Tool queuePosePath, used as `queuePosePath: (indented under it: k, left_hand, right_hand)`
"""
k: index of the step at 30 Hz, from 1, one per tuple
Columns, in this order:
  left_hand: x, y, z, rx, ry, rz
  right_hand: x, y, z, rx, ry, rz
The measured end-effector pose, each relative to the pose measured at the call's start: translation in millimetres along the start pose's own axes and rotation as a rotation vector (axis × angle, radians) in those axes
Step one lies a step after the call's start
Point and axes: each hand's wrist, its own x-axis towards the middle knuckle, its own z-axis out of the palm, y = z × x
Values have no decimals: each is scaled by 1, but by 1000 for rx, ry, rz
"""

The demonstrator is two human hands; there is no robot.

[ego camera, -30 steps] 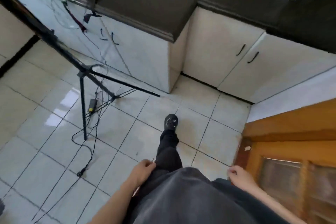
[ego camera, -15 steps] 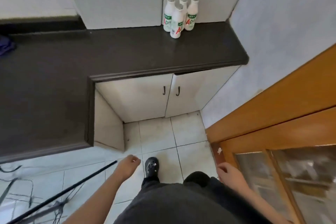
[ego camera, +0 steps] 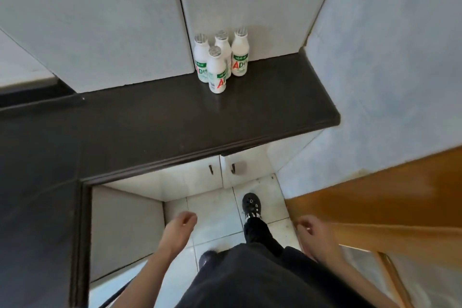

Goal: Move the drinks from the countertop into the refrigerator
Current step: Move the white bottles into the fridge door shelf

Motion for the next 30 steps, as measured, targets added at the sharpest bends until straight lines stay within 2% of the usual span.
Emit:
queuePosePath:
  k: [7,11,17,21,24,30]
  left_hand:
    - [32,151,-22,-316,341,243]
    - [43,210,-45,-440,470,356]
    - [88,275,-89,-317,565,496]
    - [117,302,-105,-89,565,567]
    - [132,313,-109,60,555,631]
    - [146,315,-112,119,498,623]
  right_hand:
    - [124,-117,-91,82,146,-353]
    - [160,-186,-121,122,217,-524]
    - [204,-265,-135,148,283,-625]
    - [225,-302,-137,134,318,-616]
    - [239,-322,-139,95,353,-679]
    - [265,-339,-134,18,326,-673]
